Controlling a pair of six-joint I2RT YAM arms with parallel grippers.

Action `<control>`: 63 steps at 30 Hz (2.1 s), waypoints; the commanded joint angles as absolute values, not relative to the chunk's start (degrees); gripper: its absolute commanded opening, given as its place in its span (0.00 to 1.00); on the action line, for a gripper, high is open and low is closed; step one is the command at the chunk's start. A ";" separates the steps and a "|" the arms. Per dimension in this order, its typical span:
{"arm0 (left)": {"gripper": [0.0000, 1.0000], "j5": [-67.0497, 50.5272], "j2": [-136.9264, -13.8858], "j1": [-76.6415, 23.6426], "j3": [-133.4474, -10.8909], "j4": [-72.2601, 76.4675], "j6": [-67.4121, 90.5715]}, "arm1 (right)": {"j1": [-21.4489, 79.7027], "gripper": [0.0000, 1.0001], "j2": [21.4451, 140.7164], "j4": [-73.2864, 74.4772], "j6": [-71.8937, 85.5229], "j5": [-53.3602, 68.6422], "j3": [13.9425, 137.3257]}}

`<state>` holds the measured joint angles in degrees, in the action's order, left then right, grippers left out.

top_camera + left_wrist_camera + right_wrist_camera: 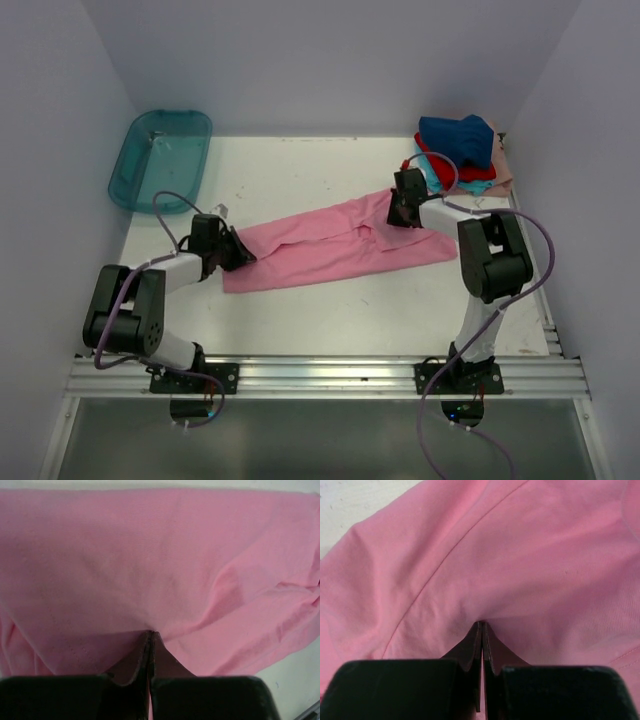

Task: Fold and stack the t-shirts
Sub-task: Fold the tshirt

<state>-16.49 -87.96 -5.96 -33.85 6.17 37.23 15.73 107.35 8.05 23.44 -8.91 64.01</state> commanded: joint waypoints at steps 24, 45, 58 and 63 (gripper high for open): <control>0.00 -9.08 -59.43 -25.05 -29.68 -20.03 41.84 | 16.08 0.00 146.34 36.56 21.00 11.25 123.58; 0.00 4.49 -84.46 -17.23 -47.11 -16.79 29.80 | 15.91 0.00 139.39 30.76 19.86 12.04 111.00; 0.00 -3.08 -88.59 -21.26 -45.09 -17.57 28.65 | 15.38 0.00 146.42 33.49 22.14 16.16 119.79; 0.00 -5.01 -90.96 -22.06 -45.09 -17.58 28.21 | 15.38 0.00 148.44 33.93 23.11 17.49 122.69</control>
<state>-2.55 -89.25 -21.54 -45.56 -18.09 29.41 15.09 144.07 28.75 22.76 16.60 122.21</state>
